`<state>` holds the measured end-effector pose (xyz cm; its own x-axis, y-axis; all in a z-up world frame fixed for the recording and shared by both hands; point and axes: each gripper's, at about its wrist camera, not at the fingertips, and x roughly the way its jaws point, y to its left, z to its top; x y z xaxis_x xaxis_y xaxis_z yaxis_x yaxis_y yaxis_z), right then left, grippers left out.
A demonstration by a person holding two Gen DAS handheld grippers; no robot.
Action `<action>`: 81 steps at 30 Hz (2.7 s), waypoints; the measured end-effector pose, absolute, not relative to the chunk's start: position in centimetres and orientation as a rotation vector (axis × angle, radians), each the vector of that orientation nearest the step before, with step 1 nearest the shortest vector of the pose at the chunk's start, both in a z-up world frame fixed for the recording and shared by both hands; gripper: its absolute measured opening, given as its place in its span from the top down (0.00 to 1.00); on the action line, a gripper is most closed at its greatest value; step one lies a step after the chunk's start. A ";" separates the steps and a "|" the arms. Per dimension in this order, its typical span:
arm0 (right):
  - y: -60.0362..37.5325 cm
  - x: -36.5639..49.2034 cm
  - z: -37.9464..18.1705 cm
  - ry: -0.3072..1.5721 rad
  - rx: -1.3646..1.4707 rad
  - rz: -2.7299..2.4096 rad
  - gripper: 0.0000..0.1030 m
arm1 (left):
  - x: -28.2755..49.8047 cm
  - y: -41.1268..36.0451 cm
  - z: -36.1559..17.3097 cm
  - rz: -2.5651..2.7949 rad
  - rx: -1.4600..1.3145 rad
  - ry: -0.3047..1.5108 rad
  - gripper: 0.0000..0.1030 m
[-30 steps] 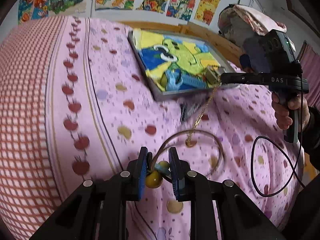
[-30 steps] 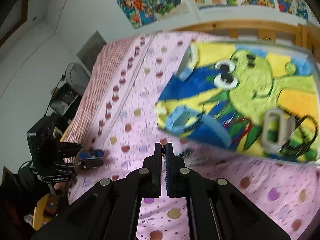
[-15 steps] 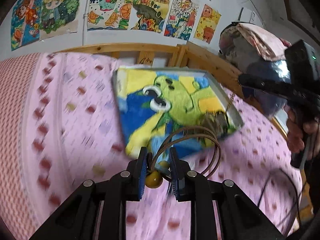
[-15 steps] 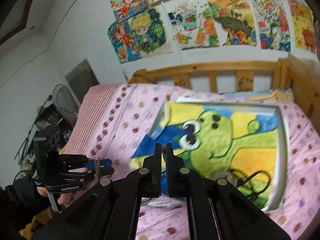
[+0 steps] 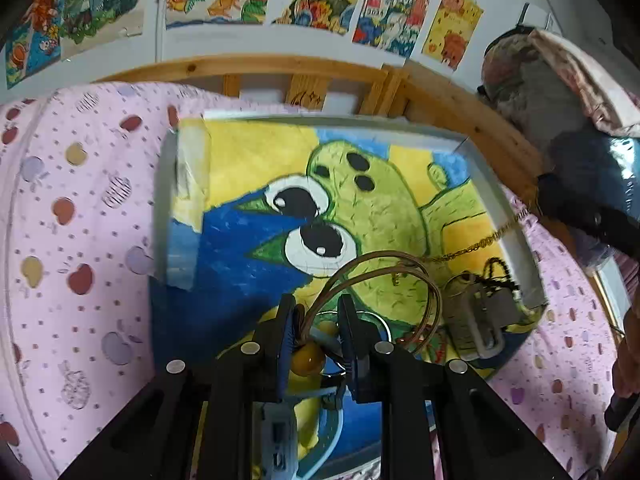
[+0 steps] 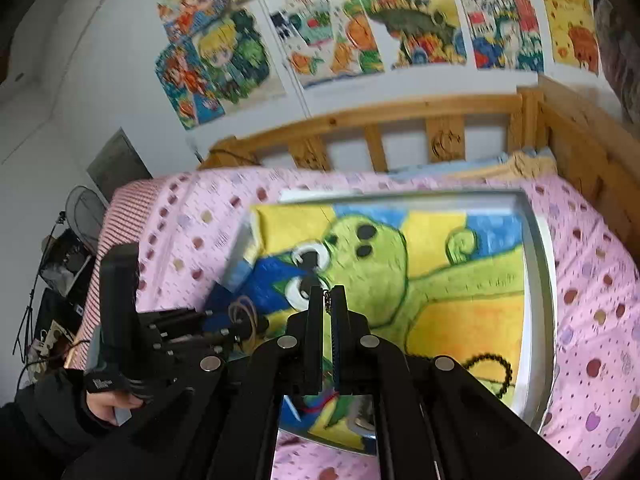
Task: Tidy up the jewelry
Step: 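Lift and carry the bracelet and gold chain into the tray with both tools, then open both tools to release the bracelet and chain in the tray, then grasp the black-white hair clip with the left tool while the right tool grasps the silver clip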
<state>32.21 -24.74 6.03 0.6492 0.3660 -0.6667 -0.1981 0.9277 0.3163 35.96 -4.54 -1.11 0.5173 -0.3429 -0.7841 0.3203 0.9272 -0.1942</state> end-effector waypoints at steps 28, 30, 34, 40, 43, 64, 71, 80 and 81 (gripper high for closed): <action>-27.5 26.7 3.5 0.794 0.219 0.282 0.17 | 31.5 1.1 2.9 -0.298 -0.095 0.780 0.01; -27.0 25.8 3.4 0.793 0.203 0.331 0.17 | 30.6 2.1 3.1 -0.294 -0.091 0.780 0.01; -25.4 24.1 2.8 0.833 0.200 0.464 0.17 | 28.5 3.7 2.8 -0.307 -0.078 0.789 0.01; -23.6 23.1 0.7 0.926 0.214 0.572 0.17 | 25.0 5.3 1.3 -0.332 -0.019 0.818 0.01; -23.4 22.8 0.0 0.952 0.231 0.589 0.17 | 23.6 5.1 0.3 -0.364 0.041 0.836 0.01; -19.7 26.2 -4.0 1.145 0.351 0.517 0.59 | 23.2 0.4 -4.5 -0.529 0.139 0.969 0.52; -19.1 27.4 -4.6 1.164 0.348 0.462 0.59 | 24.5 0.1 -5.3 -0.538 0.071 1.007 0.65; -18.0 28.3 -5.6 1.202 0.328 0.428 0.72 | 25.1 -0.1 -6.4 -0.522 0.046 1.048 0.71; -18.0 28.4 -5.8 1.205 0.338 0.428 0.72 | 25.2 -0.1 -6.5 -0.522 0.043 1.051 0.71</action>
